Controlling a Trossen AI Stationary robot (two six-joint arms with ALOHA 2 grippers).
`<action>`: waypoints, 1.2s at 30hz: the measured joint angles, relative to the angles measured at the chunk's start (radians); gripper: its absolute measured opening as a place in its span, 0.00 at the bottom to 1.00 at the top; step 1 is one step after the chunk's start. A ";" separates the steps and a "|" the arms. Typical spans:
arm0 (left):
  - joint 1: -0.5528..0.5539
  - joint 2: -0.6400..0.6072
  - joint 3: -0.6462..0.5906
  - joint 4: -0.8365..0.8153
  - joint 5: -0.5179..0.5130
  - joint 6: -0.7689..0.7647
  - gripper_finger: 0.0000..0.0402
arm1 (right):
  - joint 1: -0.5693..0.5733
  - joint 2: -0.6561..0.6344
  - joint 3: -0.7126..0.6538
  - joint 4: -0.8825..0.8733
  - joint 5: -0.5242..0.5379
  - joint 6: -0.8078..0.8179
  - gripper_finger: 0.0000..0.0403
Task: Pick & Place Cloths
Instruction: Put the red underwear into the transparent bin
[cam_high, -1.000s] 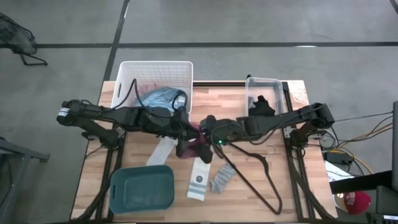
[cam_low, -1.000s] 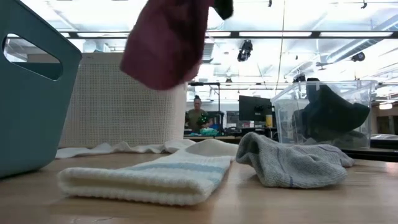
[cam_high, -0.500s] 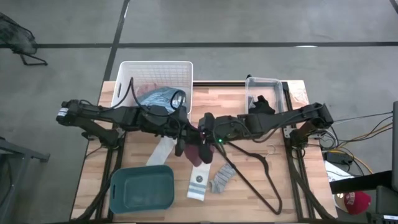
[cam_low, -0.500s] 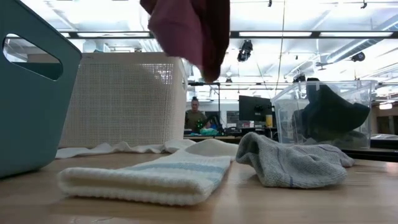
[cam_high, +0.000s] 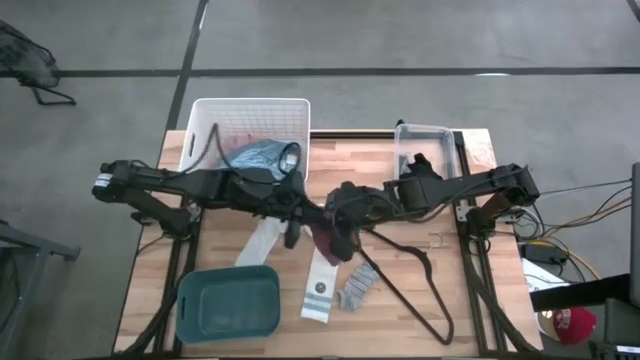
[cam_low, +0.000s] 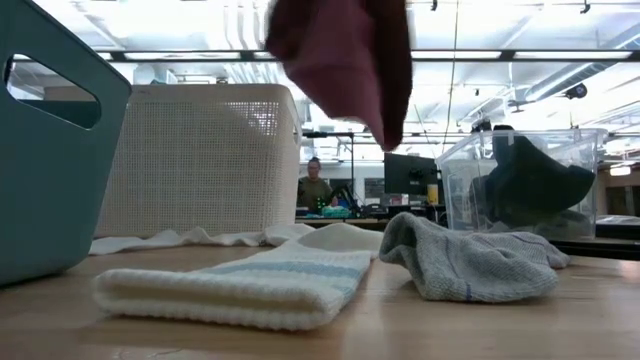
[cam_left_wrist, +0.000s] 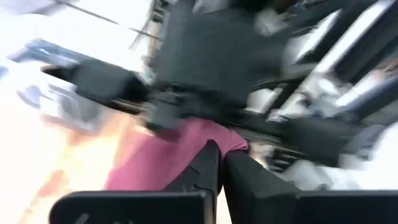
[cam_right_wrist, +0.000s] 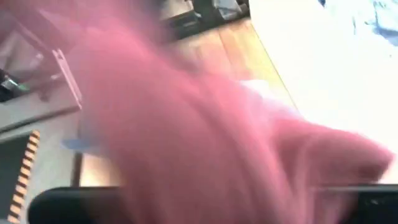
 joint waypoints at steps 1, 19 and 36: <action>-0.002 -0.007 0.008 -0.006 0.000 -0.033 0.05 | -0.002 -0.002 0.011 -0.018 -0.001 -0.001 0.08; -0.002 -0.106 0.032 -0.016 0.009 -0.028 0.14 | -0.019 -0.135 0.033 -0.420 0.323 0.014 0.02; -0.002 -0.059 0.030 -0.023 0.002 -0.034 0.14 | -0.199 -0.433 0.016 -0.705 0.798 0.316 0.02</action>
